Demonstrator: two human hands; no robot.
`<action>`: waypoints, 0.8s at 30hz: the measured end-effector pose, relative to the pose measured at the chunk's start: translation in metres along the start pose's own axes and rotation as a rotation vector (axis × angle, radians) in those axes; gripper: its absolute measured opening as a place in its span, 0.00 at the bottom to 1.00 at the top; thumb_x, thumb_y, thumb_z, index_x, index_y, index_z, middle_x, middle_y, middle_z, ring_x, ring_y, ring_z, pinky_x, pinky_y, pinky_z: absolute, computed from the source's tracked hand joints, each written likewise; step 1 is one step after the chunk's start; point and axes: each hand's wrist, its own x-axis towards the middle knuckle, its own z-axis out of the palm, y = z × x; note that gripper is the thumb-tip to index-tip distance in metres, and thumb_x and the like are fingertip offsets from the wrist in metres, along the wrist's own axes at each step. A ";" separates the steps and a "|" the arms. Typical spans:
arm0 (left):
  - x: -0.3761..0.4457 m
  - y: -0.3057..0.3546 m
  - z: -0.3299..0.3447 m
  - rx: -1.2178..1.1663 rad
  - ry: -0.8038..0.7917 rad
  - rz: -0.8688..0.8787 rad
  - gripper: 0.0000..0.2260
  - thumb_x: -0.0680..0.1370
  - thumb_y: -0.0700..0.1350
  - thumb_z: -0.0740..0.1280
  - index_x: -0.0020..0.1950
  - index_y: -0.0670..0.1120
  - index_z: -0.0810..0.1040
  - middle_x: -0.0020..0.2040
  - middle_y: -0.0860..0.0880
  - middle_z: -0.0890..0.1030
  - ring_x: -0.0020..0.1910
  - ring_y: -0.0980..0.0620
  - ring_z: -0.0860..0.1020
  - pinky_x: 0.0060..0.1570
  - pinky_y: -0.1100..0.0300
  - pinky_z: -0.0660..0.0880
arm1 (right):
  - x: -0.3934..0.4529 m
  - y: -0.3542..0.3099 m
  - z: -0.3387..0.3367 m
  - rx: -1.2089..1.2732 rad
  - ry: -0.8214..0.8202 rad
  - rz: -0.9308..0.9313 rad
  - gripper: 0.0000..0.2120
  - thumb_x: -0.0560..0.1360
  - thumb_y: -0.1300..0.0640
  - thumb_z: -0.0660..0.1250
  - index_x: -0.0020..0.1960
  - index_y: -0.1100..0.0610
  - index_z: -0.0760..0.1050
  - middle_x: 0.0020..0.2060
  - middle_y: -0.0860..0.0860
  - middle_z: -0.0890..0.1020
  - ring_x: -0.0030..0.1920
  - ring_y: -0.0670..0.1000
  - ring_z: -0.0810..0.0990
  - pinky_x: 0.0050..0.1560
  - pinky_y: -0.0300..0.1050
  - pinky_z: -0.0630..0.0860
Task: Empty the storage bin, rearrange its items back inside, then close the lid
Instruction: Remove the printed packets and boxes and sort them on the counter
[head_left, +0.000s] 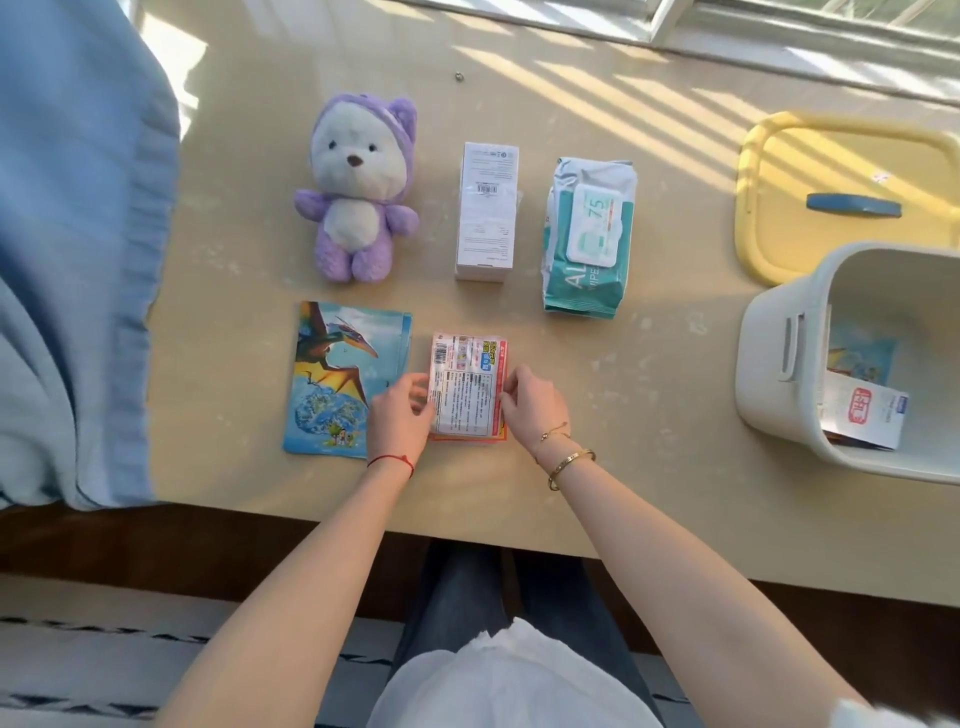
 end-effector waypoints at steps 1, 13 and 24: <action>0.000 0.000 0.000 0.025 -0.006 0.002 0.15 0.75 0.44 0.70 0.61 0.46 0.77 0.49 0.49 0.83 0.42 0.53 0.80 0.44 0.59 0.79 | 0.000 0.001 0.000 -0.011 0.003 -0.003 0.06 0.78 0.56 0.60 0.51 0.58 0.71 0.45 0.56 0.82 0.44 0.59 0.79 0.38 0.45 0.72; -0.022 0.051 -0.051 0.310 0.156 0.406 0.11 0.77 0.44 0.66 0.59 0.44 0.78 0.52 0.46 0.81 0.51 0.46 0.79 0.46 0.52 0.76 | -0.053 0.046 -0.070 -0.001 0.363 -0.195 0.10 0.76 0.57 0.65 0.55 0.59 0.75 0.48 0.54 0.79 0.50 0.56 0.76 0.49 0.47 0.72; -0.082 0.159 -0.011 0.320 0.233 0.721 0.11 0.73 0.42 0.70 0.55 0.47 0.80 0.49 0.49 0.82 0.50 0.47 0.79 0.50 0.53 0.75 | -0.132 0.160 -0.177 0.034 0.652 -0.218 0.11 0.75 0.60 0.68 0.57 0.59 0.76 0.51 0.54 0.80 0.54 0.54 0.76 0.58 0.46 0.72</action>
